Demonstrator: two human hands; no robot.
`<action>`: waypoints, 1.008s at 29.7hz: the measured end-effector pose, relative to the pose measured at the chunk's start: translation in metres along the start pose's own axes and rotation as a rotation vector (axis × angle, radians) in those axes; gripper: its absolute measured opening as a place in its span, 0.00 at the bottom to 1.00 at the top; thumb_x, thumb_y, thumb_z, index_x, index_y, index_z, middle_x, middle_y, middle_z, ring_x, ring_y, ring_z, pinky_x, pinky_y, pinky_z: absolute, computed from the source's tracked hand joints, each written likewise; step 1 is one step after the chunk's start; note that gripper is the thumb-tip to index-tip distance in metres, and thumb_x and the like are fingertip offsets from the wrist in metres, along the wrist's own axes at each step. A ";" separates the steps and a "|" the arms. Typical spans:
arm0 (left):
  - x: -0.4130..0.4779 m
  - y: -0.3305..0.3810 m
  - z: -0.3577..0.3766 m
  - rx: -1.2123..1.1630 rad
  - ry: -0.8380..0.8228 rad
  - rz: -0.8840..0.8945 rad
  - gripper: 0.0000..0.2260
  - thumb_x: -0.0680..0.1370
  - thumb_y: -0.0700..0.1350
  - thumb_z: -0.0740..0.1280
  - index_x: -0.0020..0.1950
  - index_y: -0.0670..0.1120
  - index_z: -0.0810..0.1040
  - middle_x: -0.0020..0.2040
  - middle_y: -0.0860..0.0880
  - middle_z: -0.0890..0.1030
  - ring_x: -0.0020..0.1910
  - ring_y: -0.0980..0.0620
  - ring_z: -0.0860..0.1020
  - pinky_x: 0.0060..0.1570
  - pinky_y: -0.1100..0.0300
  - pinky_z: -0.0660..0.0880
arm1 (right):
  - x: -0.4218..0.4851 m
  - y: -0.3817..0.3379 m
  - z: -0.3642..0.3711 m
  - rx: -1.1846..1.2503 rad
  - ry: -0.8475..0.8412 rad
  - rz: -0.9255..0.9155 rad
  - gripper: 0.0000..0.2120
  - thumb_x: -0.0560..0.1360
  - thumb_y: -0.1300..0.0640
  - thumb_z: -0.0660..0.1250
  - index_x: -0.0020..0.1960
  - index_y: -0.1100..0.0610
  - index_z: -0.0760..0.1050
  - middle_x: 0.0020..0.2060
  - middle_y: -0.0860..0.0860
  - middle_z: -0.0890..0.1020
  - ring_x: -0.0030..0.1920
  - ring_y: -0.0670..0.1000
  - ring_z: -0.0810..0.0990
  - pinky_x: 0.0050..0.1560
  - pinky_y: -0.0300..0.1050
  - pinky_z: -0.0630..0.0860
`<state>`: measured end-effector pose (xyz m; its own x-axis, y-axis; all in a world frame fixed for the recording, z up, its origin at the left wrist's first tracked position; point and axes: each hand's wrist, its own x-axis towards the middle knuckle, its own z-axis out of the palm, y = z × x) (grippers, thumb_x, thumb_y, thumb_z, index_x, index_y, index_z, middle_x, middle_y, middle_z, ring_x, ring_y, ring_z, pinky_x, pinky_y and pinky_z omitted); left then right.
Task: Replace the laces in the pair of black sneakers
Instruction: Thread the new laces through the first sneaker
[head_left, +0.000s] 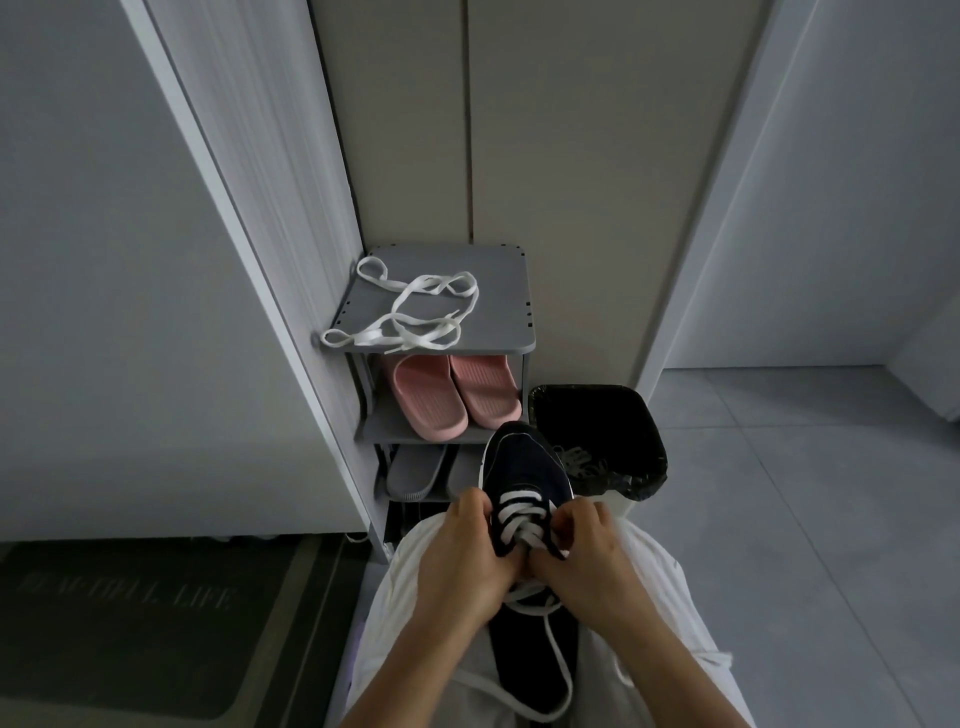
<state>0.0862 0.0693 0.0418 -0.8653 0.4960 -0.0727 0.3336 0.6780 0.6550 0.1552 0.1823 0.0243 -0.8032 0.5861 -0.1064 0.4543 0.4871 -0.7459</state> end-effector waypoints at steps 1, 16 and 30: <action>0.001 0.001 0.000 0.006 0.000 -0.008 0.17 0.71 0.54 0.70 0.51 0.51 0.65 0.48 0.54 0.75 0.38 0.60 0.72 0.28 0.70 0.66 | 0.000 -0.001 0.001 -0.011 0.017 0.008 0.14 0.68 0.55 0.69 0.47 0.55 0.66 0.47 0.48 0.67 0.46 0.47 0.69 0.43 0.36 0.67; 0.001 0.005 -0.005 -0.086 -0.087 -0.042 0.19 0.70 0.48 0.71 0.53 0.51 0.63 0.46 0.53 0.77 0.41 0.56 0.77 0.34 0.68 0.71 | 0.005 -0.014 -0.002 -0.138 -0.002 0.074 0.14 0.71 0.50 0.67 0.47 0.54 0.64 0.47 0.48 0.67 0.47 0.50 0.69 0.40 0.39 0.64; -0.016 -0.006 0.009 -0.269 0.024 0.122 0.10 0.72 0.43 0.71 0.46 0.54 0.72 0.45 0.56 0.75 0.45 0.62 0.74 0.45 0.70 0.71 | -0.018 0.003 -0.010 0.097 0.073 -0.096 0.13 0.68 0.65 0.68 0.45 0.49 0.71 0.45 0.44 0.74 0.45 0.43 0.77 0.44 0.37 0.76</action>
<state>0.1009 0.0617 0.0322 -0.8345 0.5500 0.0345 0.3274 0.4443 0.8339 0.1751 0.1791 0.0305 -0.8094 0.5871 0.0135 0.3350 0.4804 -0.8105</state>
